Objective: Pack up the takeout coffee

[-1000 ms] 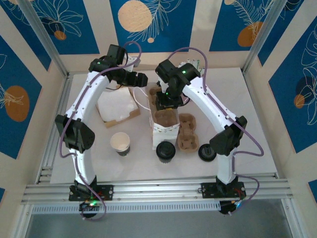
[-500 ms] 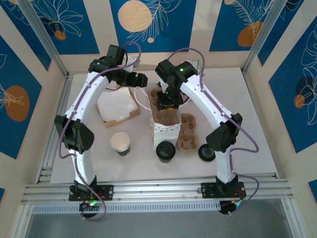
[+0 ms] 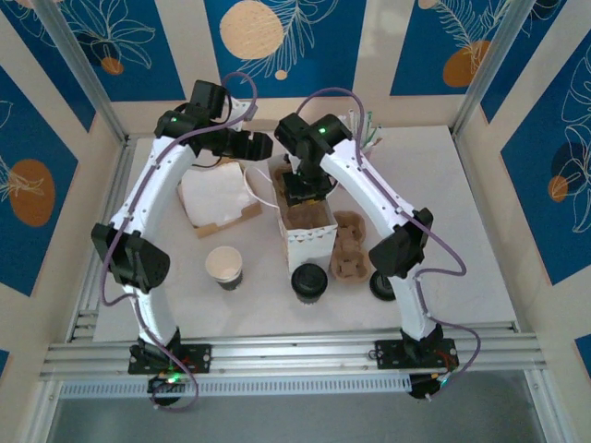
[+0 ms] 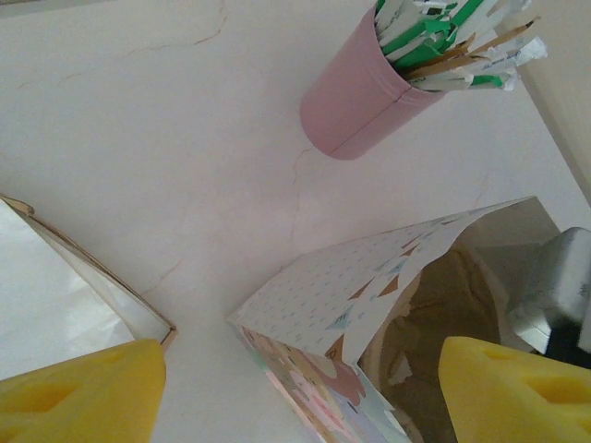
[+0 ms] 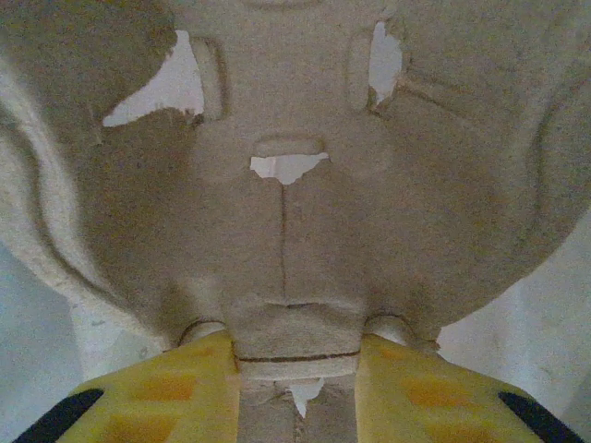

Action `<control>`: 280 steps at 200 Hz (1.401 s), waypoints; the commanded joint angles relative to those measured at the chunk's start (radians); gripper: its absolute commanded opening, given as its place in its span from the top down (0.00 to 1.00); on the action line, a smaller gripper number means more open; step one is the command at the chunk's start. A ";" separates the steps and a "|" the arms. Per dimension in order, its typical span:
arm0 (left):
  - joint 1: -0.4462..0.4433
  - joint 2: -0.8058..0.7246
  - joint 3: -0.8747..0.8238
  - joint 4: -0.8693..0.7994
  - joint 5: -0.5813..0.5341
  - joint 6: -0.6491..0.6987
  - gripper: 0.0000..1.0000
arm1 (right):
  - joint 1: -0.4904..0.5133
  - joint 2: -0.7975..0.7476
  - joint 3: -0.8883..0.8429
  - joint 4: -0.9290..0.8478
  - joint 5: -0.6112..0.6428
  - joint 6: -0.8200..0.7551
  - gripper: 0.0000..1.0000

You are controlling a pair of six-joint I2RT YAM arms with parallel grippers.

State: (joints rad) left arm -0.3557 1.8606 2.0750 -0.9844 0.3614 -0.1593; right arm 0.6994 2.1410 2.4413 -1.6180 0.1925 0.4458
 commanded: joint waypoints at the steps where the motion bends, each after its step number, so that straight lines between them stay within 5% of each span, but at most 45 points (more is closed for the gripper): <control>1: 0.006 -0.048 -0.032 0.022 0.000 -0.015 0.22 | 0.009 0.026 0.027 -0.149 0.035 0.009 0.65; 104: 0.040 -0.190 -0.177 0.102 0.009 -0.062 0.22 | 0.031 0.043 0.000 -0.157 0.087 0.021 0.65; 204: 0.066 -0.416 -0.438 0.222 0.171 -0.128 0.20 | 0.061 0.038 0.016 -0.157 0.168 0.010 0.66; 280: 0.066 -0.477 -0.570 0.255 0.214 -0.143 0.48 | 0.072 0.044 0.001 -0.157 0.156 0.014 0.66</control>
State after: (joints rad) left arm -0.3008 1.4124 1.5257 -0.7593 0.5320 -0.2932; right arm 0.7597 2.1704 2.4420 -1.6203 0.3447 0.4526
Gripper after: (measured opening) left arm 0.548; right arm 0.346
